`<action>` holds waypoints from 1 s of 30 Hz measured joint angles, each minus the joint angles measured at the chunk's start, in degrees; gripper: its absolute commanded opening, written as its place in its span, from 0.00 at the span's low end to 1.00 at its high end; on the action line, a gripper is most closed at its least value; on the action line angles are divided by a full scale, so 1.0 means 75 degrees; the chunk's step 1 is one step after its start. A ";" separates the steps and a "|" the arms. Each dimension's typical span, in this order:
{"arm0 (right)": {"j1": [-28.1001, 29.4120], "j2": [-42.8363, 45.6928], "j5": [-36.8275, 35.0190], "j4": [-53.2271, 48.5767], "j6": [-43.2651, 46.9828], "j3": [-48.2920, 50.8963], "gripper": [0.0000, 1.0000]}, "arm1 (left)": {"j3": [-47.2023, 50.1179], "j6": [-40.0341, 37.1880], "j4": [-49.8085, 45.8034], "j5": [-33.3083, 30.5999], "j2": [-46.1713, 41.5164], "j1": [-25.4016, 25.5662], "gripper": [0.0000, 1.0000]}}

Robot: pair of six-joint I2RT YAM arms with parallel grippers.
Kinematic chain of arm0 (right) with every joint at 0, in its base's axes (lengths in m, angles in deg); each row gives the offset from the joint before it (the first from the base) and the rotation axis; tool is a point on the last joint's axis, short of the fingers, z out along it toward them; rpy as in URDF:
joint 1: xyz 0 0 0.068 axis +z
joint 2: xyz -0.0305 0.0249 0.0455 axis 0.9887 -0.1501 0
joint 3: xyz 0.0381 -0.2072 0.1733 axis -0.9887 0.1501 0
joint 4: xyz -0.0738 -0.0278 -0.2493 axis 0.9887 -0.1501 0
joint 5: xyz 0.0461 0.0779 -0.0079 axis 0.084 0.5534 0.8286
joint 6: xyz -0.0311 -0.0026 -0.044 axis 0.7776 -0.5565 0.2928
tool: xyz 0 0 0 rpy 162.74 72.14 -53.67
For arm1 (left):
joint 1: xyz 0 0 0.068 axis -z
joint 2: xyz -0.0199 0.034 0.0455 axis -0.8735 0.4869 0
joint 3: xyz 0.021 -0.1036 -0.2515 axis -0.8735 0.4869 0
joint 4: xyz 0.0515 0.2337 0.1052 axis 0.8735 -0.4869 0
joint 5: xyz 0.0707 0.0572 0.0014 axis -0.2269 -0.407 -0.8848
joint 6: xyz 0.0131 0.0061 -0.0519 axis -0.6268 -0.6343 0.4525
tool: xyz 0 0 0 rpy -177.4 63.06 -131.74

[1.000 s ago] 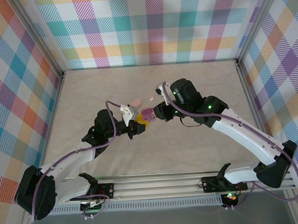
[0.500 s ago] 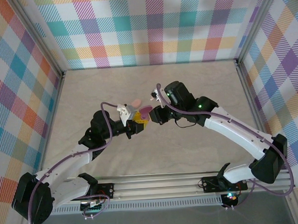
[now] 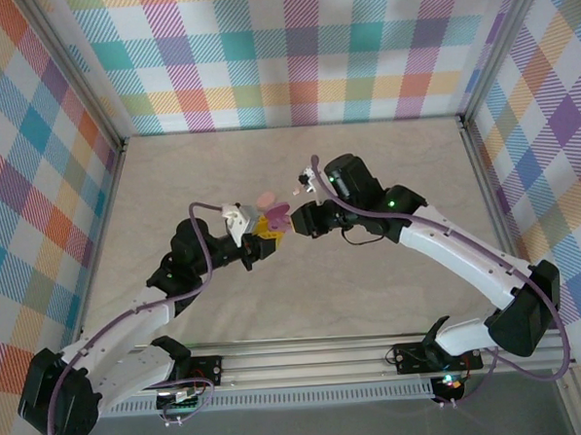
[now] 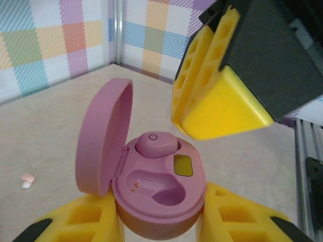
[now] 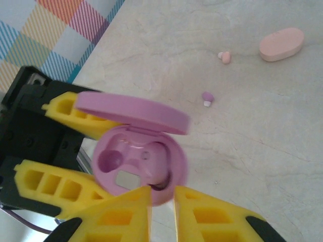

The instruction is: Insert wireless bluetooth earbuds into charging case

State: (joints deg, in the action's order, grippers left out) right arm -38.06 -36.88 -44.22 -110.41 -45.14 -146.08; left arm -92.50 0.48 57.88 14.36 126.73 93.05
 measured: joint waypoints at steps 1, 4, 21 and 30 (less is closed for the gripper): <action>-0.0093 0.0012 0.0041 0.0029 -0.0082 0.0000 0.21 | 0.0035 -0.0006 -0.0070 -0.0108 -0.0125 -0.0003 0.04; -0.0376 0.0090 0.0082 0.0227 -0.0338 0.0000 0.23 | 0.0169 -0.0023 -0.0361 -0.0449 -0.0562 -0.0003 0.04; -0.0513 -0.2801 -0.0262 0.0385 -0.0813 -0.0831 0.25 | 0.0889 -0.0032 -0.3331 -0.2480 -0.4080 -0.0003 0.09; 0.0277 -0.5094 -0.0119 0.0321 -0.0764 -0.2649 0.29 | 0.0766 -0.0058 -0.4835 -0.2748 -0.4983 -0.0003 0.09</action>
State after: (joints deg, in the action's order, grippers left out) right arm -35.98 -75.08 -45.12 -108.00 -50.86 -165.95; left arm -86.75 0.04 21.62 -6.26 89.35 93.03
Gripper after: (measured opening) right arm 0.278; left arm 0.322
